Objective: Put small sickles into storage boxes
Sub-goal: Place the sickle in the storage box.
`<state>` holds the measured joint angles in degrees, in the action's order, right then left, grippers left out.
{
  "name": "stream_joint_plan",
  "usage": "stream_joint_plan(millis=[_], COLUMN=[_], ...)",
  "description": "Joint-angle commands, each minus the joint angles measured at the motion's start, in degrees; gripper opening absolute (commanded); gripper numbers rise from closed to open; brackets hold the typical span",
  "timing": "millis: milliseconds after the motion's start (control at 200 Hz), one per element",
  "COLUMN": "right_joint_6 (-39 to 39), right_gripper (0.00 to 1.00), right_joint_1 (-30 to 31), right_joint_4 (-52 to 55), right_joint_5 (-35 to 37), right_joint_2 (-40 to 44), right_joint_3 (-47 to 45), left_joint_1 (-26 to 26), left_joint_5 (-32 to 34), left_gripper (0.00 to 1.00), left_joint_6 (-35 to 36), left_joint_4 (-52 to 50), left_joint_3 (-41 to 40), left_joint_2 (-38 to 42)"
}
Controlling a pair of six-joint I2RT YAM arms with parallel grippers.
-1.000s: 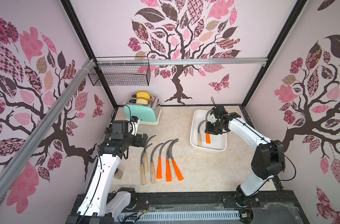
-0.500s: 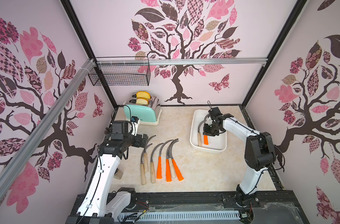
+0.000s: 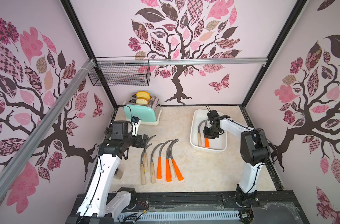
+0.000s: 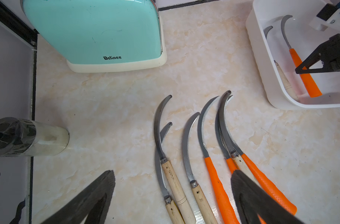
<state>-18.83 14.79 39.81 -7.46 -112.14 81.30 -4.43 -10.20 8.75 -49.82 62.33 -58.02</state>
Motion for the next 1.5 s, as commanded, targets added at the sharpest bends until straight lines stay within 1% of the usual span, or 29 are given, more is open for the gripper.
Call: stream_joint_plan(millis=[0, 440, 540, 635, 715, 755, 1010, 1260, 1410, 1495], right_joint_6=[0.37, 1.08, 1.07, 1.08, 0.95, 0.98, 1.0, 0.71, 0.9, 0.49], right_gripper=[0.15, 0.2, 0.26, 0.29, 0.37, 0.4, 0.44, 0.45, 0.45, 0.44], right_joint_1=[-0.25, -0.28, -0.28, -0.28, -0.28, -0.28, -0.28, -0.23, -0.3, -0.25], right_joint_4=[0.71, 0.57, 0.66, 0.71, 0.7, 0.71, 0.7, 0.83, -0.55, -1.59], right_joint_5=[0.0, -0.18, 0.07, -0.05, -0.18, -0.1, 0.75, 4.84, 6.44, 5.62], right_joint_2=[-0.23, -2.58, -2.57, -2.49, -2.38, -2.28, -1.4, 4.03, 10.26, 14.65], right_joint_3=[0.71, 0.37, 0.52, 0.47, 0.53, 0.39, 0.78, 2.39, 1.27, -0.74], left_joint_1=[-0.06, -0.12, -0.07, -0.11, -0.11, -0.07, -0.13, -0.06, -0.1, -0.06], left_joint_5=[-1.05, -1.5, -1.48, -1.4, -1.48, -1.46, -1.43, -1.21, -1.28, -1.16], left_gripper=[0.98, 0.98, 0.98, 0.98, 0.98, 0.98, 0.98, 0.98, 0.98, 0.98], left_joint_6=[0.21, -0.32, -0.26, -0.23, -0.23, -0.23, -0.24, 0.29, 0.65, 0.72], left_joint_4=[0.07, 0.64, 0.52, 0.6, 0.47, 0.46, 0.63, 2.79, 2.66, 2.71], left_joint_3=[0.54, 1.18, 1.25, 1.13, 0.93, 0.89, 1.22, 0.08, 0.1, 0.05], left_joint_2=[0.1, -1.23, -1.26, -1.07, -0.99, -0.97, -1.03, -1.51, -2.44, -2.67])
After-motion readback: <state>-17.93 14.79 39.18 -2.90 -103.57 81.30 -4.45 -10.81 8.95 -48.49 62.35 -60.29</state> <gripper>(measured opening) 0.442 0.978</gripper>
